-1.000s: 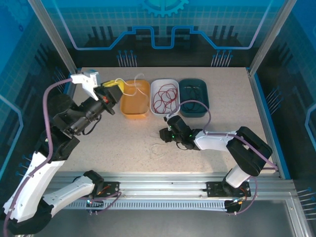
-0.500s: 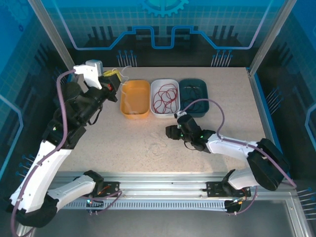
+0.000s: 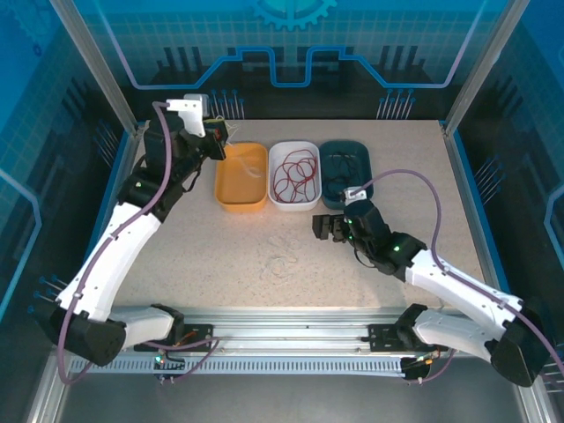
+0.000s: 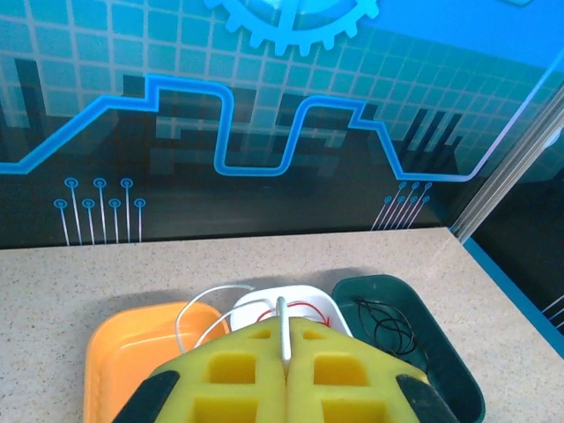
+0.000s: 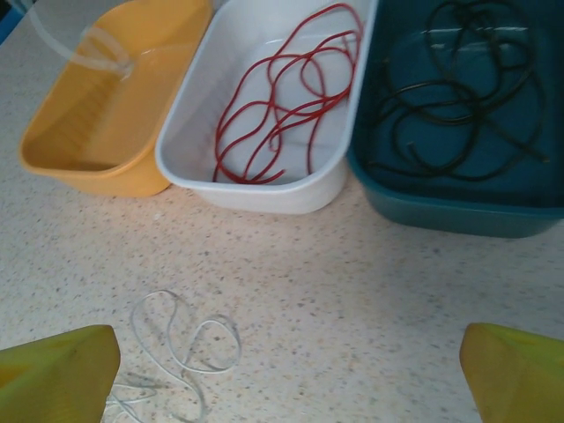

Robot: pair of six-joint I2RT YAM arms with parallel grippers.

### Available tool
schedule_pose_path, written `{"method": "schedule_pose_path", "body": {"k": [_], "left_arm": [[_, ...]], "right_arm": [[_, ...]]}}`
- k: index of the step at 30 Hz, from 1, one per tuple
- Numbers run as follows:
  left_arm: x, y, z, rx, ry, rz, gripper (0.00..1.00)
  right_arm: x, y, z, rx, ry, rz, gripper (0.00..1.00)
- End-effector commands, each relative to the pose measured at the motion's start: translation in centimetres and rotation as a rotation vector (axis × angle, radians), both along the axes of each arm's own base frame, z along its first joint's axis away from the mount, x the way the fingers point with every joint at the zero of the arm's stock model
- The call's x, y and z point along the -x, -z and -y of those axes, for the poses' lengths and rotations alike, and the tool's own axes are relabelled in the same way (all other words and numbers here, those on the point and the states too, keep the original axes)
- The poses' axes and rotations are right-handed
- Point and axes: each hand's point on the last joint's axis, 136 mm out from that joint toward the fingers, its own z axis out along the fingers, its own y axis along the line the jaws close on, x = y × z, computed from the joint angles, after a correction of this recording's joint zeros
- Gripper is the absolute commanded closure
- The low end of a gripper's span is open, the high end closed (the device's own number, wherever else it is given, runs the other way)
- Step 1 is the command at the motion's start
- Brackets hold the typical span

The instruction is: Untangle the cables

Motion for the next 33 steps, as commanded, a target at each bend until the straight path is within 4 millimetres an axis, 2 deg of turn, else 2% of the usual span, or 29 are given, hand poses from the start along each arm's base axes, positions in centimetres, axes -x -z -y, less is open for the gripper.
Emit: {"method": "schedule_pose_path", "body": {"k": [1,10,16,23,30,33], "left_arm": [[-1.0,-1.1,0.3,0.05,0.026,0.032,1.0],[-2.5,1.8,0.2,0.062,0.019,-0.043,1.0],[-3.3,3.5,0.2,0.061,0.01,-0.087,1.0],[-4.4,6.9,0.0,0.061,-0.027,-0.172,1.0],[-4.9,7.8,-0.6,0.038,-0.051,-0.186,1.0],[-5.0,7.4,-1.4,0.029,-0.072,-0.177,1.0]], "right_arm": [[0.2,-1.2,2.5,0.061,0.06,0.03,0.0],[0.2,-2.5,3.5,0.036,0.092,0.06,0.0],[-0.1,-2.6,3.0,0.027,0.074,0.036,0.0],[-0.2,-2.4,2.8,0.036,0.072,0.002,0.0],[-0.2,-2.0,2.9,0.039,0.075,-0.005,0.0],[-0.1,-1.5,3.0,0.044,0.079,-0.017,0.0]]}}
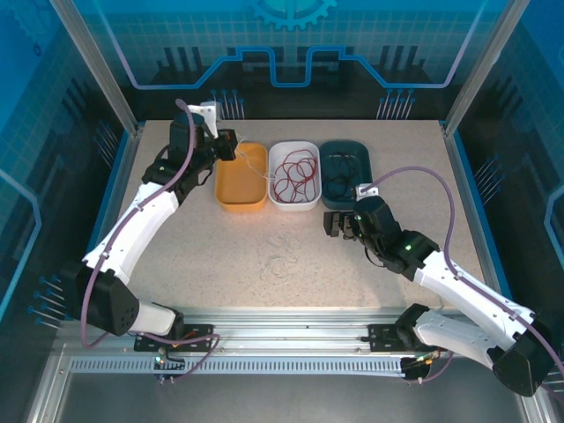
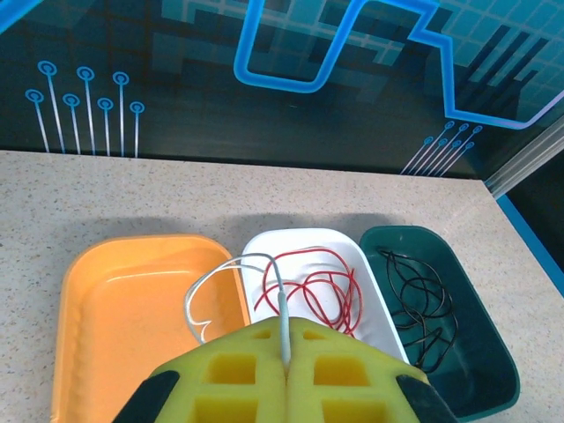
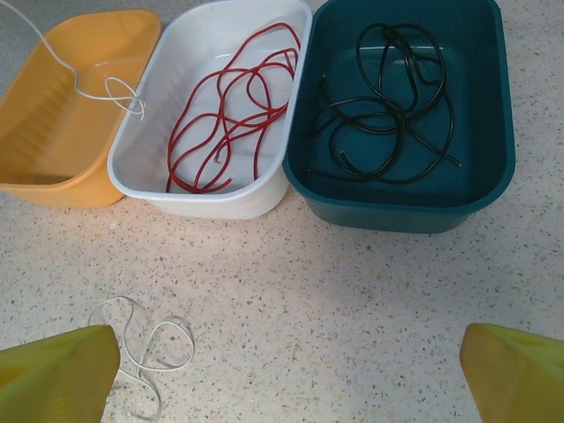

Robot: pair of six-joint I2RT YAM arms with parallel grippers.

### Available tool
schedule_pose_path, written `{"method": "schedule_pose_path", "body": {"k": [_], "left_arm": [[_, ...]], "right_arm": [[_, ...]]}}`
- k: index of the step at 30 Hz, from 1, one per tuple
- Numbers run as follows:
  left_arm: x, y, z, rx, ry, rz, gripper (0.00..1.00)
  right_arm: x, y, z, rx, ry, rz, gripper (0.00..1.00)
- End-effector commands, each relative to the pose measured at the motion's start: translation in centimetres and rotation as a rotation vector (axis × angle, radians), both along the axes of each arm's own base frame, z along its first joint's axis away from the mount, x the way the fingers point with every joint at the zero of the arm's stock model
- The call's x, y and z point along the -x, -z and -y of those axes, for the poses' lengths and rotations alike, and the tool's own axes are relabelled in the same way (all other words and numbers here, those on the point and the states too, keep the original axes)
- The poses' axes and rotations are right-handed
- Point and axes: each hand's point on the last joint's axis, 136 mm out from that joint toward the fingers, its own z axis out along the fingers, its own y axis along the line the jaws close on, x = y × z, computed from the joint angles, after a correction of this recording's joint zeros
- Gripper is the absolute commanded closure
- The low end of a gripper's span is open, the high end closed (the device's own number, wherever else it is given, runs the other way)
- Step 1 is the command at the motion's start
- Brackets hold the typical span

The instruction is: Untangle the cables

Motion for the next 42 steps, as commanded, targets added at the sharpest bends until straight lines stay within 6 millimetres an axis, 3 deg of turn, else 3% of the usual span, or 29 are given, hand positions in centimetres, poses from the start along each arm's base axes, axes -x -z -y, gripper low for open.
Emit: {"method": "schedule_pose_path", "body": {"k": [1,4,9,12,16,25,42], "left_arm": [[-0.5,-1.1,-1.6,-0.006,-0.046,0.026,1.0],[0.0,-3.6,-1.6,0.018,-0.031,0.055,1.0],[1.9,-8.7,0.4,0.14,0.084,0.123,1.0],[2.8,-10.4,1.0,0.186,0.122,0.151,1.0],[3.0,-10.6,0.7,0.18,0.111,0.164,1.0],[1.8,-6.4,-0.4,0.118,0.042,0.091,1.0],[-2.4,9.3,-1.5,-0.06,-0.049,-0.216,1.0]], "right_arm": [[-0.3,0.0,0.4,-0.004,0.024,-0.012,0.0],[-0.4,0.4,0.5,0.007,0.029,-0.024,0.0],[-0.7,0.7,0.3,0.0,0.035,-0.021,0.0],[-0.9,0.9,-0.1,-0.008,0.027,-0.023,0.0],[-1.1,1.3,-0.4,-0.002,0.018,-0.041,0.0],[-1.1,1.7,-0.4,0.003,0.023,-0.056,0.0],[-1.2,1.3,1.1,-0.03,0.078,-0.068,0.0]]}}
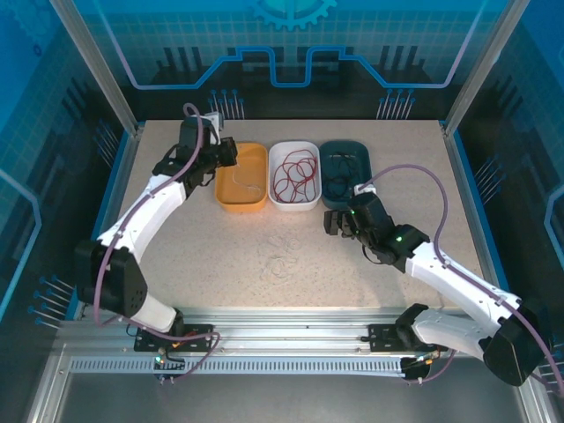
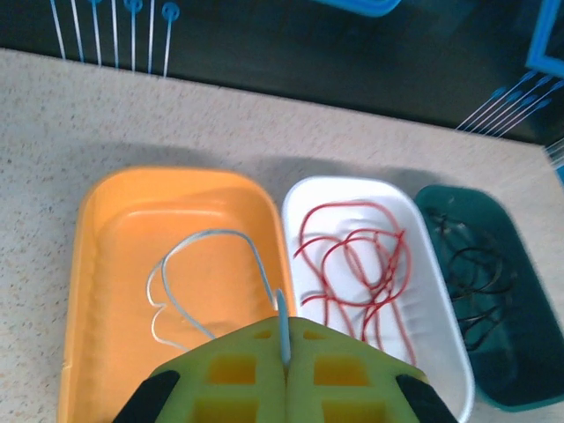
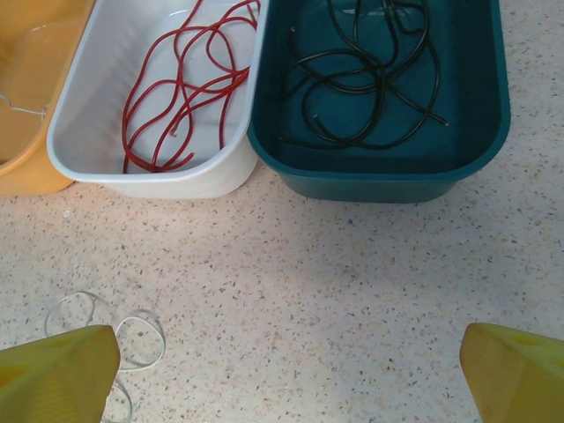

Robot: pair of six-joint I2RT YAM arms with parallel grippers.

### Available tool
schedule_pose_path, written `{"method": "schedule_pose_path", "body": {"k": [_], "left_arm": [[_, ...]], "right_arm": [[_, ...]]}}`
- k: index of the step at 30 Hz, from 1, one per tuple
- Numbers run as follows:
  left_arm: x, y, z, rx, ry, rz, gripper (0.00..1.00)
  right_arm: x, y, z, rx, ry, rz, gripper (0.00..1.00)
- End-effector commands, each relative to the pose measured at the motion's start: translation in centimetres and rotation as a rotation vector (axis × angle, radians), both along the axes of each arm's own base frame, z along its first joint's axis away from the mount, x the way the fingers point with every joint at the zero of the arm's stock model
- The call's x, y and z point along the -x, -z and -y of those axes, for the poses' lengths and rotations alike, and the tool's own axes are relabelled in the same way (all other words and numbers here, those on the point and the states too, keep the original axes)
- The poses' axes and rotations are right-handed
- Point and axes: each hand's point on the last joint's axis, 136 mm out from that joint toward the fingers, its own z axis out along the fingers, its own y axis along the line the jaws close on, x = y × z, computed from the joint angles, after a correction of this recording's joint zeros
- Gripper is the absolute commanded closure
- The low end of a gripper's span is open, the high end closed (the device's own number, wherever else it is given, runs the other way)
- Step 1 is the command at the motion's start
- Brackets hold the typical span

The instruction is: Untangle the cables

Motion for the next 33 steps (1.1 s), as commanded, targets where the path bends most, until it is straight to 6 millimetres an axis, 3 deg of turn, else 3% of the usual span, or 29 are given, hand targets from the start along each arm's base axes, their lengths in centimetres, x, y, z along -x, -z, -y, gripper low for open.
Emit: {"method": "schedule_pose_path", "body": {"k": [1,7,16,20,23,25,30,33], "left_arm": [[-0.7,2.7,-0.3,-0.055,0.01,-0.042,1.0],[-1.6,6.4,0.9,-0.053,0.044,-0.12,1.0],[-2.5,12.0,1.6,-0.129,0.069,-0.255,0.86],[-2.3,13.4,1.8,-0.18,0.07,-0.295,0.76],[-2.1,12.7,2.0,-0.19,0.073,-0.282,0.57],[-1.9,11.7,2.0,-0.195,0.068,-0.265,0.51],[-0.6,7.9,2.0,-0.182,0.051,-0.205,0.34],[1.2,5.7,2.6,-0.166,0.059,-0.164,0.2]], "right_arm": [[-0.2,-1.5,0.4,-0.06,0.016,0.03,0.0],[0.0,-2.1,0.8,-0.154,0.015,0.077,0.0],[0.5,-1.5,1.1,-0.23,-0.014,0.008,0.0],[0.5,-1.2,1.4,-0.209,-0.001,-0.004,0.0],[0.5,-1.4,1.6,-0.217,0.006,0.009,0.0],[0.5,-1.8,1.4,-0.234,-0.005,0.039,0.0],[0.7,-2.8,2.1,-0.254,0.009,0.106,0.0],[0.9,-3.2,2.3,-0.287,-0.004,0.128,0.0]]}}
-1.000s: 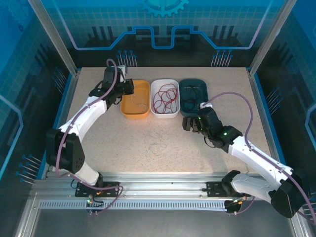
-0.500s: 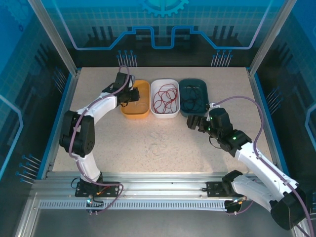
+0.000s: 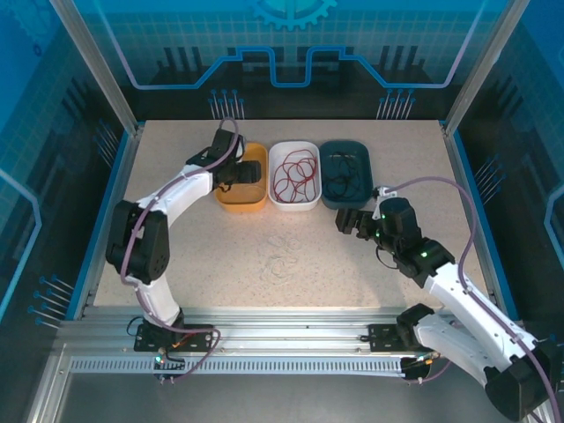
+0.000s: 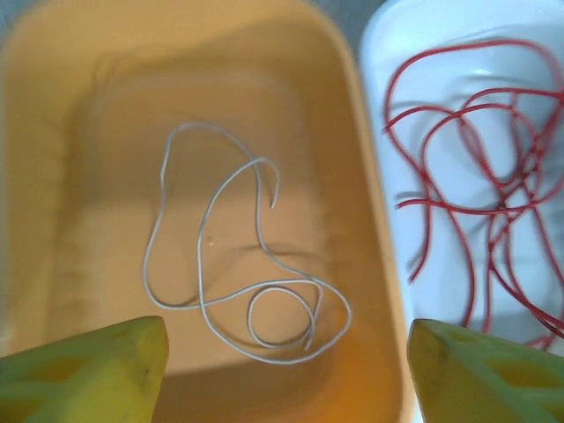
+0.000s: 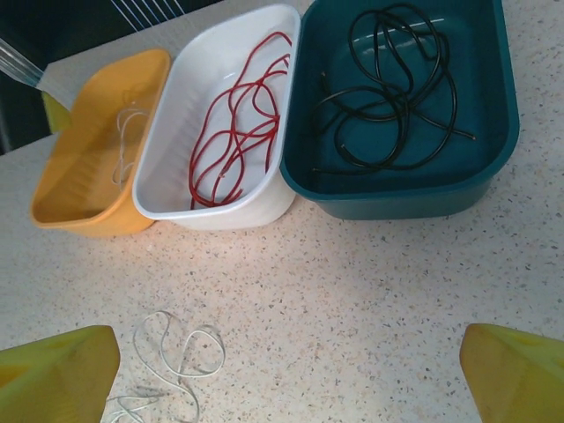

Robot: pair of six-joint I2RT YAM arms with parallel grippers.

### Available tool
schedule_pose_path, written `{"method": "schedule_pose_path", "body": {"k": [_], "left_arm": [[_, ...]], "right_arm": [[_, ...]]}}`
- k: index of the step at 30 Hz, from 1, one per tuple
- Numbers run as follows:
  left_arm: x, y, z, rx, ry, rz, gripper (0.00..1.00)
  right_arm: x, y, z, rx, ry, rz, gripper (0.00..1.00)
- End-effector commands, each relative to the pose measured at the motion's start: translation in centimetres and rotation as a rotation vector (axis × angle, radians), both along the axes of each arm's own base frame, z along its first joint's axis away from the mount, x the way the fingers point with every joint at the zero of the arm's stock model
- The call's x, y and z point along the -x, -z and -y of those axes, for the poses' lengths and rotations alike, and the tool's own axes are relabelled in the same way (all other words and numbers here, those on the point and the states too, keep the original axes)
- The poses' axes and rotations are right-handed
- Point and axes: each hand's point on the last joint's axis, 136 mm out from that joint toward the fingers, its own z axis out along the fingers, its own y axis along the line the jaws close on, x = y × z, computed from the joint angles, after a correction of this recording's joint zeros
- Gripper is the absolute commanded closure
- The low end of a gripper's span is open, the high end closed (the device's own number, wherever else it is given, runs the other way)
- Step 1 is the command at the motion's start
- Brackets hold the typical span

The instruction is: Untangle the cables

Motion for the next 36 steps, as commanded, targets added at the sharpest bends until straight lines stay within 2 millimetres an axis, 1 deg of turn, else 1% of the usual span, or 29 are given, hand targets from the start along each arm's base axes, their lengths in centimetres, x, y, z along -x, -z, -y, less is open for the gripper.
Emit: {"method": "schedule_pose_path", "body": {"k": [1,3,5,9,13,15,17,19,22,25,27,30,32,35,36], "left_arm": [[2.5,-4.5,0.7,0.017,0.008,0.082,0.15],[4.2,-5.2,1.2,0.034,0.016,0.102,0.12],[6.1,-5.4,2.0,0.057,0.028,0.11,0.01],[9.9,-4.7,3.9,0.108,0.071,0.099,0.01],[13.6,-2.6,6.3,0.106,0.142,0.054,0.01],[15.1,-1.3,7.1,0.101,0.156,0.019,0.01],[16.4,0.3,7.6,0.103,0.163,-0.021,0.03],[17.3,1.6,7.8,0.1,0.167,-0.058,0.06],[18.0,3.4,8.0,0.092,0.17,-0.106,0.11],[18.1,4.4,8.9,0.09,0.19,-0.126,0.14],[17.9,4.6,9.6,0.088,0.2,-0.127,0.16],[17.1,5.3,10.5,0.082,0.199,-0.141,0.25],[16.7,5.7,11.3,0.082,0.192,-0.163,0.33],[16.3,6.5,12.1,0.084,0.152,-0.206,0.37],[16.2,6.7,12.0,0.079,0.13,-0.219,0.41]], "right_arm": [[-0.2,-0.7,0.4,-0.049,0.002,0.045,0.0],[-0.1,-0.5,0.6,-0.069,0.004,0.038,0.0],[-0.1,-0.1,0.6,-0.088,-0.01,0.027,0.0],[-0.2,0.7,0.0,-0.11,-0.053,-0.004,0.0],[-0.5,1.6,-0.2,-0.118,-0.061,-0.035,0.0],[-0.5,1.9,-0.1,-0.116,-0.055,-0.046,0.0],[-0.4,2.2,0.1,-0.112,-0.046,-0.052,0.0],[-0.2,3.3,1.6,-0.092,0.049,-0.101,0.0],[0.0,3.9,2.4,-0.062,0.083,-0.119,0.0],[0.2,4.4,3.0,-0.034,0.109,-0.145,0.0],[0.4,4.9,3.6,-0.002,0.137,-0.174,0.0],[0.8,5.4,4.7,0.051,0.186,-0.206,0.0],[1.1,5.5,5.5,0.087,0.224,-0.221,0.0],[1.6,5.7,6.2,0.118,0.25,-0.237,0.0],[1.7,5.7,6.3,0.12,0.252,-0.239,0.0]]}}
